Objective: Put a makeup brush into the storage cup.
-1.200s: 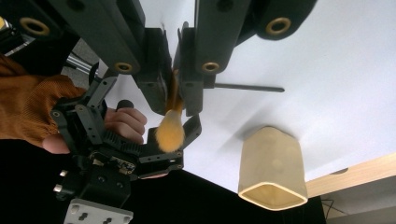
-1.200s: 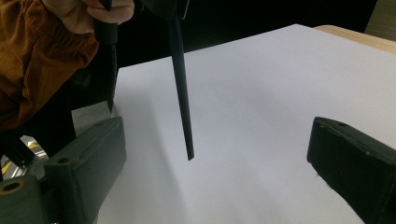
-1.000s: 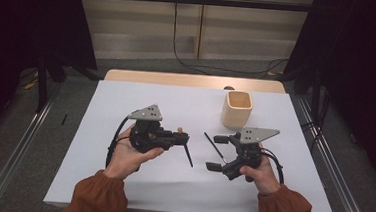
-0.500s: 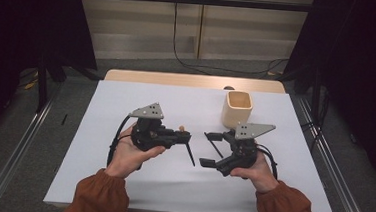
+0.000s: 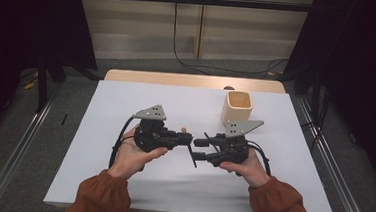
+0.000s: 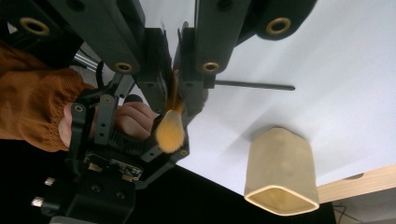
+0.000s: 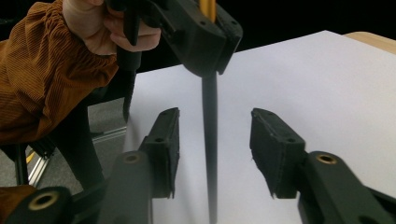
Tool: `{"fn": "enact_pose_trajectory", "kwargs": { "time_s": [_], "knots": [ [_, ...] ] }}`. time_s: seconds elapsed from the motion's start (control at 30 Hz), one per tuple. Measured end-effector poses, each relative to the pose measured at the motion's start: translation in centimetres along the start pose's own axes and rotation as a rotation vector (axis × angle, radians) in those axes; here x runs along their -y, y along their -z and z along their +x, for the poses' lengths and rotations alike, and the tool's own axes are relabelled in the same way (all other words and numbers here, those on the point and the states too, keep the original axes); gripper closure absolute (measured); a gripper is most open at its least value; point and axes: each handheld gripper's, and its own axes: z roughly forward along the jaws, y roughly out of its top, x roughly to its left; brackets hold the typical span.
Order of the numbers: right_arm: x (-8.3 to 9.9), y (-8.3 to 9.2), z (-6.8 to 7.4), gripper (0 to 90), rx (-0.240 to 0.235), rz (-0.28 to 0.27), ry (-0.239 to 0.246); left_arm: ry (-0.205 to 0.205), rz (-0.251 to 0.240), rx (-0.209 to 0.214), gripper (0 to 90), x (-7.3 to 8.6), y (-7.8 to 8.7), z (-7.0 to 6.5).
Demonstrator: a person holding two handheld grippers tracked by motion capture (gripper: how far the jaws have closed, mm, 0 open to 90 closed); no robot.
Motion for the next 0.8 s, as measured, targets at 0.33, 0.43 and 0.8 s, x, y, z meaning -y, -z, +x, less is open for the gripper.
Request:
{"fn": "enact_pose_trajectory", "kwargs": {
  "time_s": [0.33, 0.43, 0.8],
  "knots": [
    [0.22, -0.73, 0.19, 70.2, -0.014, 0.006, 0.004, 0.0, -0.001, -0.004, 84.4, 0.18, -0.34, 0.06],
    [0.18, -0.72, 0.15, 72.8, -0.007, -0.003, 0.0, -0.006, 0.004, 0.0, 84.3, 0.18, -0.39, -0.01],
    [0.18, -0.82, 0.02, 79.8, -0.007, -0.005, -0.007, -0.007, 0.003, 0.009, 84.3, 0.34, -0.78, -0.03]
  ]
}}
